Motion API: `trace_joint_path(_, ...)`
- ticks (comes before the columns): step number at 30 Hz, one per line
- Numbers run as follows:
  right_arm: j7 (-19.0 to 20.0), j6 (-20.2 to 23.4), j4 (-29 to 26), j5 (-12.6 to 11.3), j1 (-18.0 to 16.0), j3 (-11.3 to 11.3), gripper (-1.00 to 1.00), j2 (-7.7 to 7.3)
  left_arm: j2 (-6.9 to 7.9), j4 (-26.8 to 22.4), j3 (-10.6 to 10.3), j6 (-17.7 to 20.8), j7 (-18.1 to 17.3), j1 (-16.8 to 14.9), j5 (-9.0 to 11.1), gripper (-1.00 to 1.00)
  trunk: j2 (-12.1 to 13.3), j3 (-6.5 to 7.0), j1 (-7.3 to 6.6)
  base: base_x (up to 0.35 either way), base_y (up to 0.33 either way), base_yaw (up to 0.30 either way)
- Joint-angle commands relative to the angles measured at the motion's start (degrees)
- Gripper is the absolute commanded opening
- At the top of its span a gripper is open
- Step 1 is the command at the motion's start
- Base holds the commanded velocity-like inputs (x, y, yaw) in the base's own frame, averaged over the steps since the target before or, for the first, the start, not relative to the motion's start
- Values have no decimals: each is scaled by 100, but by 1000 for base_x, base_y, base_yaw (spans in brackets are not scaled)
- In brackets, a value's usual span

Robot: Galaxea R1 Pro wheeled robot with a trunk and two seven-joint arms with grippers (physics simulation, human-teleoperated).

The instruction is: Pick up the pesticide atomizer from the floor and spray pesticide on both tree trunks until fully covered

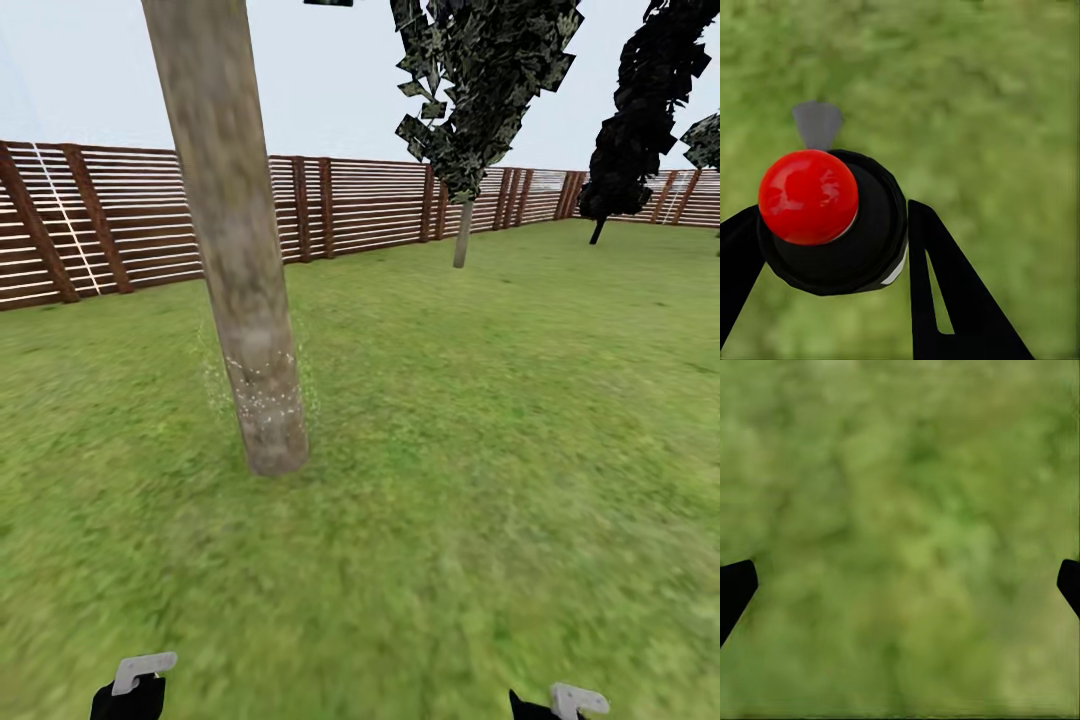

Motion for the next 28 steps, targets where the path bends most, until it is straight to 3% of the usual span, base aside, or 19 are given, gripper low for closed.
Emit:
trace_joint_path(1, 4, 0, 15, 2, 0, -1, 100, 9, 1, 0, 0, 0, 0, 0, 0, -100, 42, 19, -23, 0, 0, 0)
trace_joint_path(2, 7, -12, 24, 6, 0, -1, 100, 17, 1, 0, 0, 0, 0, 0, 0, -100, 82, 37, -45, 0, 0, 0)
trace_joint_path(3, -8, -224, 19, 12, 60, 0, 100, 135, 2, 0, 0, 0, 0, 1, 0, -100, 122, 54, -67, 0, 0, 0)
trace_joint_path(4, -12, -664, 2, 13, 192, 0, 100, 205, 0, 0, 0, 0, 0, 1, 0, -100, 162, 72, -89, 0, 0, 0)
trace_joint_path(5, 2, -1780, 5, 14, 357, -3, 100, 256, 1, 0, 0, 0, 0, 0, 0, -100, 202, 90, -111, 0, 0, 0)
trace_joint_path(6, 13, -2308, 23, 14, 413, -2, 100, 279, 1, 0, 0, 0, 0, 0, 0, -100, 242, 108, -132, 0, 0, 0)
trace_joint_path(7, 16, -2455, 69, 14, 434, -2, 100, 285, 2, 0, 0, 0, 0, 0, 0, -100, 282, 126, -154, 0, 0, 0)
trace_joint_path(13, 9, -2557, 229, 6, 482, -8, 100, 290, -3, -9, 0, -7, 0, 78, 9, -100, 523, 234, -286, 0, 0, 0)
trace_joint_path(28, 9, -2557, 239, 6, 483, -5, 100, 290, 3, -46, 1, -8, 0, 79, 0, -100, 523, 234, -286, 0, 0, 0)
